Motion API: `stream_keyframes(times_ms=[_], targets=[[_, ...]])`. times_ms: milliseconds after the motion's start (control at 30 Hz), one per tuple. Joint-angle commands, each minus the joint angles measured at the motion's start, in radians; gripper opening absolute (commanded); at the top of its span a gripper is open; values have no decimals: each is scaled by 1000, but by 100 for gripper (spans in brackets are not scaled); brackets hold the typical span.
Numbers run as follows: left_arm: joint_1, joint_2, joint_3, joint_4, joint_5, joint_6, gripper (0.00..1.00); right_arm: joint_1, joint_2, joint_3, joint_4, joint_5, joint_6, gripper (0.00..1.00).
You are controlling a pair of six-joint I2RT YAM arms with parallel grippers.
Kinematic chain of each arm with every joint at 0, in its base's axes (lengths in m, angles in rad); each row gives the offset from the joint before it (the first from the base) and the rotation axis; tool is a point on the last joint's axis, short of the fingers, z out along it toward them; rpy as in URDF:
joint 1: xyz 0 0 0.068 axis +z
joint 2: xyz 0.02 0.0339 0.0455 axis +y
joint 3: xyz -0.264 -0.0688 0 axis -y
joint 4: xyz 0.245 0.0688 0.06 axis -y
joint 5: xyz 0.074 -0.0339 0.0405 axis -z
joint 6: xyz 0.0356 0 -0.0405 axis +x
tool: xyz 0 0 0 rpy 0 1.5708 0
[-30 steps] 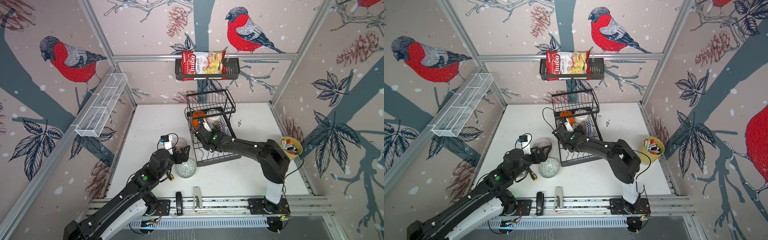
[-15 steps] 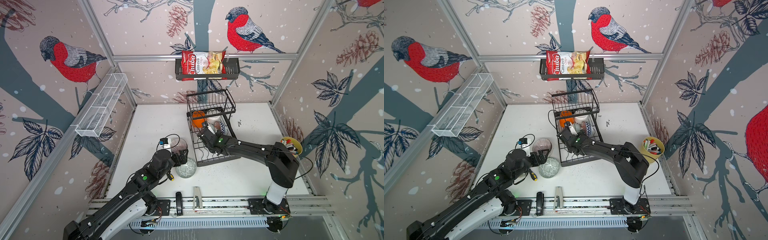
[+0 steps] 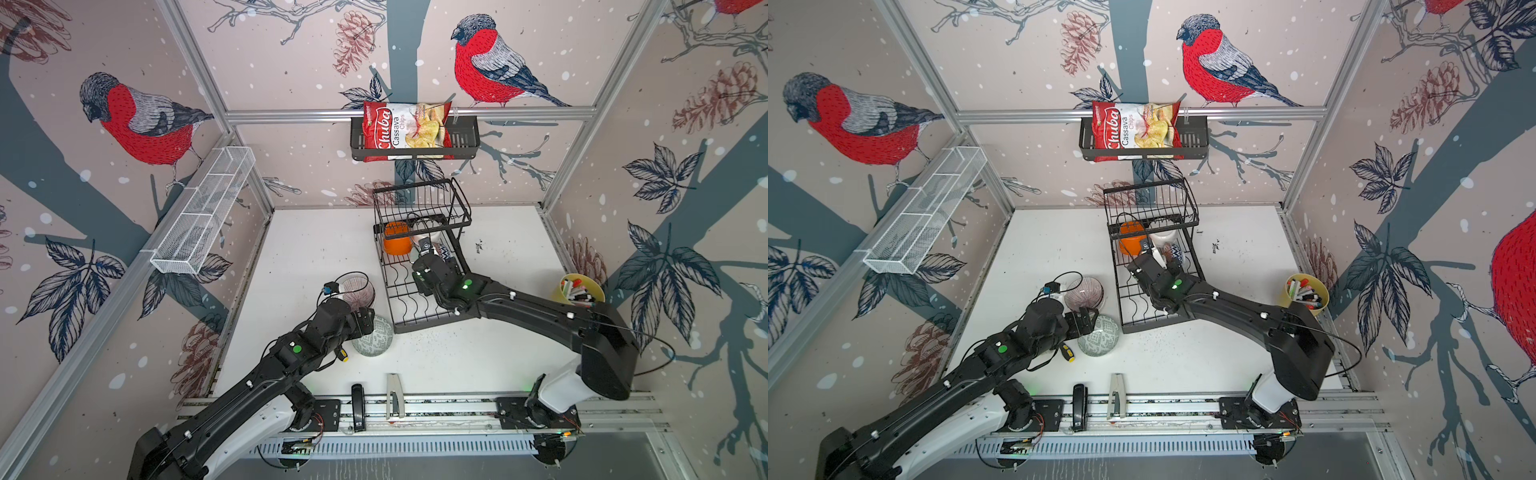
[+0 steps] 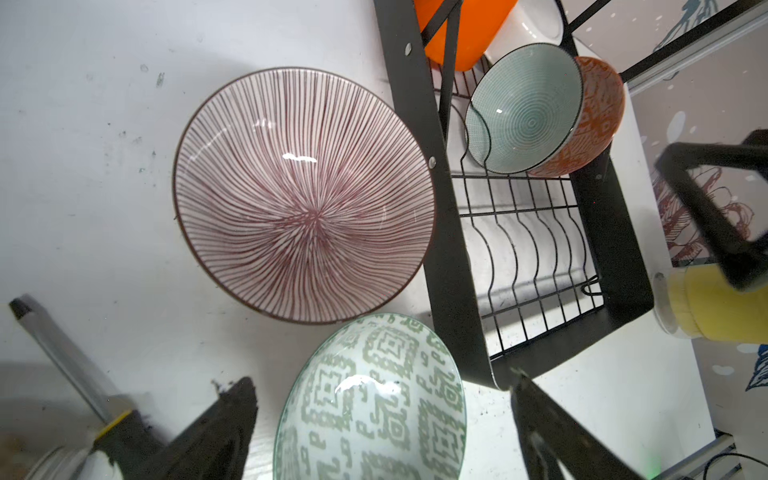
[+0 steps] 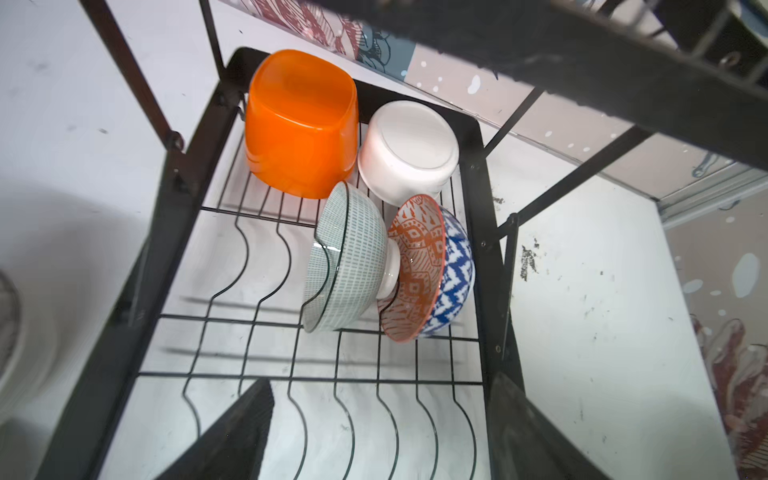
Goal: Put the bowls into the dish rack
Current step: 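Reach the left gripper to the grey-patterned bowl while the right gripper withdraws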
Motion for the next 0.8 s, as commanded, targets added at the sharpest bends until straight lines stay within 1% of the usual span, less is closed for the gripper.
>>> stream_keyframes(times_ms=[0,133,233,333,400,600,767], targets=[[2,15,5,-29,14,-13,93,-12,-64,-29,39,-82,29,84],[1,47,6,-50,10,-21,91,-34,-145,-88,75,-145,46,90],[2,75,4,-53,15,-25,90,-45,-180,-123,93,-171,50,92],[0,96,4,-56,19,-28,86,-49,-184,-137,86,-174,57,93],[-5,113,5,-64,13,-31,82,-50,-181,-144,86,-174,62,94],[-45,151,13,-94,-18,-50,76,-56,-173,-161,93,-187,68,94],[-53,170,5,-103,-31,-59,69,-60,-157,-160,98,-200,68,94]])
